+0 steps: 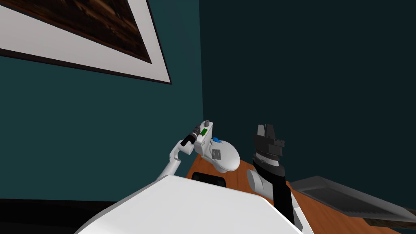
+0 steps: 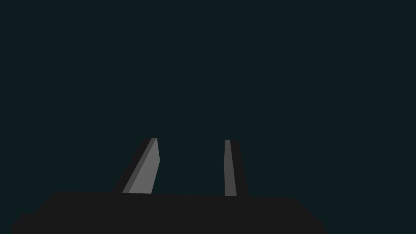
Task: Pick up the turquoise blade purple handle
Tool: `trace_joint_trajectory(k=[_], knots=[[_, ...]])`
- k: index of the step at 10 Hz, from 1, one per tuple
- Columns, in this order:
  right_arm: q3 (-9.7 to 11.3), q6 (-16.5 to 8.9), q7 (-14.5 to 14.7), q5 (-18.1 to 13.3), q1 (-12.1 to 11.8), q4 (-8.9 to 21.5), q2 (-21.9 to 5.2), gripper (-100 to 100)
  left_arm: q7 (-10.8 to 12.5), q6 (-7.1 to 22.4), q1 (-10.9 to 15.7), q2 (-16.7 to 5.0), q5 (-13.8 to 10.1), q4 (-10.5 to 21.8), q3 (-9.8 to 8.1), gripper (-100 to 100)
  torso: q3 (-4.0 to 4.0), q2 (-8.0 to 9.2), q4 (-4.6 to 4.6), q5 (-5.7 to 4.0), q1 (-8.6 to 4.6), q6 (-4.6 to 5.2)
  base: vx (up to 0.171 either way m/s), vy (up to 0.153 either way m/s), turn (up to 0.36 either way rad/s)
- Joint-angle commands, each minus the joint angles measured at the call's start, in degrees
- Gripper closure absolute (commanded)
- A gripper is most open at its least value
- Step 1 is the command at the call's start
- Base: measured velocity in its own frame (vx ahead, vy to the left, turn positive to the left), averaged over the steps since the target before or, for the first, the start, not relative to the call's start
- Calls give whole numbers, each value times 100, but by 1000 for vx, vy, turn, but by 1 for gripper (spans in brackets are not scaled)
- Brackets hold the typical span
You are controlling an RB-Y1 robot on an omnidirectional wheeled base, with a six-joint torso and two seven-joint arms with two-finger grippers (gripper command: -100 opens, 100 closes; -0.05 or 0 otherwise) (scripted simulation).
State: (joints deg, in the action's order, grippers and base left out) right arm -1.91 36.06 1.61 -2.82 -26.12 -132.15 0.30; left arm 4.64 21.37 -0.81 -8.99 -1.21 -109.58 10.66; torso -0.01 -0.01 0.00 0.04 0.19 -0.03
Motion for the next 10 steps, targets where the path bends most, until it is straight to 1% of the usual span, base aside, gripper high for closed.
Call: trace_joint_trajectory(k=[1, 2, 3, 4, 5, 6, 7, 8, 10], knots=[[0, 0, 0, 0, 0, 0, 0, 0, 104, 286, 109, 40, 7, 127, 60, -100, 0, 0, 0, 0, 0, 0, -1, 57, -57], [0, 0, 0, 0, 0, 0, 0, 0, 197, 455, 208, 70, 10, 242, 109, -100, 0, 0, 0, 0, 2, 1, 11, 83, -114], [0, 0, 0, 0, 0, 0, 0, 0, 197, 569, 208, 70, 10, 242, 109, -100, -2, -4, -1, 2, 9, 2, 5, 65, -36], [0, 0, 0, 0, 0, 0, 0, 0, 290, 760, 302, 101, 15, 355, 157, -100, -2, -3, -1, 2, 6, -1, 1, 57, -50], [0, 0, 0, 0, 0, 0, 0, 0, 290, 809, 302, 101, 15, 355, 157, -100, -1, -2, 0, 1, 4, 0, 1, 48, -32], [0, 0, 0, 0, 0, 0, 0, 0, 382, 1042, 393, 132, 22, 465, 204, -100, -1, -1, 0, 0, 0, 0, 7, 63, -65], [0, 0, 0, 0, 0, 0, 0, 0, 472, 1190, 480, 161, 30, 570, 250, -100, -2, -4, -1, 1, 4, 1, 20, 95, -102], [0, 0, 0, 0, 0, 0, 0, 0, 472, 1267, 480, 161, 30, 570, 250, -100, -4, -7, -2, 3, 13, 1, 12, 73, -33], [0, 0, 0, 0, 0, 0, 0, 0, 644, 1613, 642, 211, 48, 765, 337, -100, -3, -5, -1, 1, 5, 0, 2, 67, -77]])
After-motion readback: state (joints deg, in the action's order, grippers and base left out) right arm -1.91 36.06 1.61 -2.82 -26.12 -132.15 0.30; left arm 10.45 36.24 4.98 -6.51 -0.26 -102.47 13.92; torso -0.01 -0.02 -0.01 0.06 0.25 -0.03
